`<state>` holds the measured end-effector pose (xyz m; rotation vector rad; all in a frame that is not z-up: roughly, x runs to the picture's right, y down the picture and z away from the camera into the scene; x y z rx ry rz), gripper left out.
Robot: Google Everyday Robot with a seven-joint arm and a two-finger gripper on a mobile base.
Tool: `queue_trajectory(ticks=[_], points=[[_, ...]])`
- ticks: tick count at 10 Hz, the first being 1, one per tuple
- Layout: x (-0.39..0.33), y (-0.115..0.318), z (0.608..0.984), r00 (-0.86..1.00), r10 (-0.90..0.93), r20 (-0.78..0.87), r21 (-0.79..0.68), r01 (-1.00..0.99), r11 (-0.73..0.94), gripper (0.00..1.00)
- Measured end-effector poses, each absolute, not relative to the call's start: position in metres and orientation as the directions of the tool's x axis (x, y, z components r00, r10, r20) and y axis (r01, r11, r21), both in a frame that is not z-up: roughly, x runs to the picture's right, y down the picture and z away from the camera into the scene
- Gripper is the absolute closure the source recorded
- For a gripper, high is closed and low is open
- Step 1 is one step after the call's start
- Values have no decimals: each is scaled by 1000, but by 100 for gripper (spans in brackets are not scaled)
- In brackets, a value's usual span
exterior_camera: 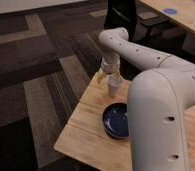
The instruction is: Place the eraser in the ceramic cup
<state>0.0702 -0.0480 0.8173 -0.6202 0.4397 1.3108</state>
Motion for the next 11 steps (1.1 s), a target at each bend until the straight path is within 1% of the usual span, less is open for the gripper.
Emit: queue_trajectory(ticks=[1,2,3,4,5,6,8,9,11], points=[[68,-43,821,249,744,-620,-199,-967,158,40],[62,-39,826,291,735,-613,-230,-955,186,59],[62,-38,827,302,732,-611,-237,-952,194,68],[64,-35,829,313,727,-611,-242,-948,205,88],[64,-35,829,316,726,-611,-242,-947,209,94],[64,-36,830,320,725,-610,-242,-946,214,100],[74,-44,823,318,723,-613,-211,-948,238,100],[79,-59,814,326,732,-598,-181,-945,273,100],[76,-76,797,354,742,-569,-166,-933,319,100]])
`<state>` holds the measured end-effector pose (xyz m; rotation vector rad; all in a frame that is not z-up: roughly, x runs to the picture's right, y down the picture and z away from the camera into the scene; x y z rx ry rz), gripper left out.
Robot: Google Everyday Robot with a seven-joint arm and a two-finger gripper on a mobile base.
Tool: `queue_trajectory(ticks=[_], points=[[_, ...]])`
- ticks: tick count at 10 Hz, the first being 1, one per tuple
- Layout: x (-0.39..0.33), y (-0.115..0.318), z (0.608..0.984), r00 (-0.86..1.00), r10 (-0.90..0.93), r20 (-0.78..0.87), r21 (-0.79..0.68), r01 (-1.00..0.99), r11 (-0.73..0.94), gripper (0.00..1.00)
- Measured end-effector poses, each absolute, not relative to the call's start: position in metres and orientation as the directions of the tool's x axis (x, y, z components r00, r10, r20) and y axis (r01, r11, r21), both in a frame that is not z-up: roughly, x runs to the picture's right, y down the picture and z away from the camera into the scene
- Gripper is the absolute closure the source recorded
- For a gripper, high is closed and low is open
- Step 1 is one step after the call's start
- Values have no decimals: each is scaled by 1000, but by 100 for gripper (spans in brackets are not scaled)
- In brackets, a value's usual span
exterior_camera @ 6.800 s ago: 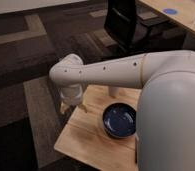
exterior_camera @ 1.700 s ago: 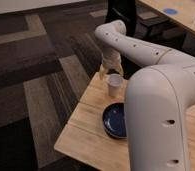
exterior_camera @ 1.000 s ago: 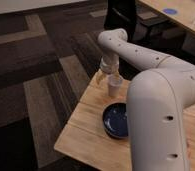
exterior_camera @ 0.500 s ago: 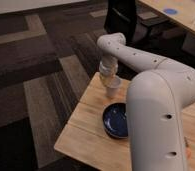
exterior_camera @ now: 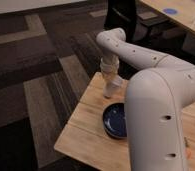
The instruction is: Place the eraser in the ceramic cup
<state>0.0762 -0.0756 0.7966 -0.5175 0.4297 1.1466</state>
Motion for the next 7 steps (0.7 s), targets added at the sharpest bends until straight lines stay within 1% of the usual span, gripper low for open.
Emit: queue_trajectory(ticks=[2,3,7], points=[[71,-96,760,415,751,-514,-149,-905,398,100],[68,-94,737,439,748,-498,-147,-892,427,100],[69,-92,731,439,748,-498,-142,-892,429,100]])
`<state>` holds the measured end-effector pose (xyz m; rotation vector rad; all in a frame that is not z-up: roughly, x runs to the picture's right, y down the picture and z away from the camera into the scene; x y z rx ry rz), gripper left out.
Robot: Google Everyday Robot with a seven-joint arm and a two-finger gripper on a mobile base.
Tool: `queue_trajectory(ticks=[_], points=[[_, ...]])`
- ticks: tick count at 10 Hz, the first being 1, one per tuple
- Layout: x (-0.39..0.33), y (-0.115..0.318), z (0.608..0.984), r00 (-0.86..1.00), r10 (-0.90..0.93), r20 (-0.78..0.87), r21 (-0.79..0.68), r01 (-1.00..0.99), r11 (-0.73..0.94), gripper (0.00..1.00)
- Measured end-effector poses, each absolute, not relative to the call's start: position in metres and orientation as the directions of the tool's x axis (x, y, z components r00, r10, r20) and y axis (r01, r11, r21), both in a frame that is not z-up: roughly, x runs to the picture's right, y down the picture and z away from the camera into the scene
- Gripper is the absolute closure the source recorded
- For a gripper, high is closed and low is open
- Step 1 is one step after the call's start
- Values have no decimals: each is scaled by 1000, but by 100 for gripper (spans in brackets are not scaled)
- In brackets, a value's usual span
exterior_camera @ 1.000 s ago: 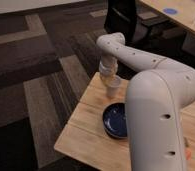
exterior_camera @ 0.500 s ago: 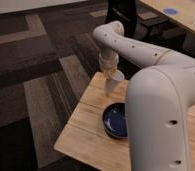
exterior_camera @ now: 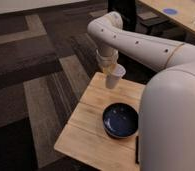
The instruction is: Place the eraser in the ceramic cup
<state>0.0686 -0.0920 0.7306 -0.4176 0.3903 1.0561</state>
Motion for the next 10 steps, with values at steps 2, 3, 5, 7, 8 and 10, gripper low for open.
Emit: queue_trajectory(ticks=[2,3,5,7,8,10], points=[[68,-92,731,440,747,-498,-143,-892,430,100],[69,-92,731,439,748,-498,-142,-892,429,100],[69,-87,725,462,732,-501,-134,-877,462,100],[84,-65,705,482,703,-523,-86,-851,519,100],[94,-51,693,464,704,-537,-47,-850,525,100],[90,-8,667,454,679,-576,-13,-836,548,100]])
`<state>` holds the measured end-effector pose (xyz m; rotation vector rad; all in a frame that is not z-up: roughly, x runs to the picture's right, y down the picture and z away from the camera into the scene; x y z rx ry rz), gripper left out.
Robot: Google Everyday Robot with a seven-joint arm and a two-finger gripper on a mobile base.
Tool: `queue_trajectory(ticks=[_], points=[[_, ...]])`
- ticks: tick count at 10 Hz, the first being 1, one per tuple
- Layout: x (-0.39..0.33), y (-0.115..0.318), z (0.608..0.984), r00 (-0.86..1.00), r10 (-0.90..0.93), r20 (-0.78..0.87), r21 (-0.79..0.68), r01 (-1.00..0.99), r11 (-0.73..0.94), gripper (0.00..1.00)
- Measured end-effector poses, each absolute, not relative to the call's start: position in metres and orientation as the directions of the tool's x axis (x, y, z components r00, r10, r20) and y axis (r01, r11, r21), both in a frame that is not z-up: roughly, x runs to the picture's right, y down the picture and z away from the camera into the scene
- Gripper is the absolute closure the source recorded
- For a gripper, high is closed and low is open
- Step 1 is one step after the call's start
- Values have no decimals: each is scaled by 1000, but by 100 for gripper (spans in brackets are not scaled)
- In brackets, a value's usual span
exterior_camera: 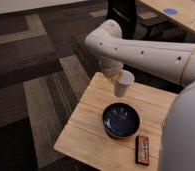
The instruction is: Place the eraser in the ceramic cup
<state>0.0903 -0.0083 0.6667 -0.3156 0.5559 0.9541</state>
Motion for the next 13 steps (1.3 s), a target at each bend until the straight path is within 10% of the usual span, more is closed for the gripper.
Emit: queue_trajectory(ticks=[13], points=[[95,108,662,515,651,-557,-85,-816,572,100]])
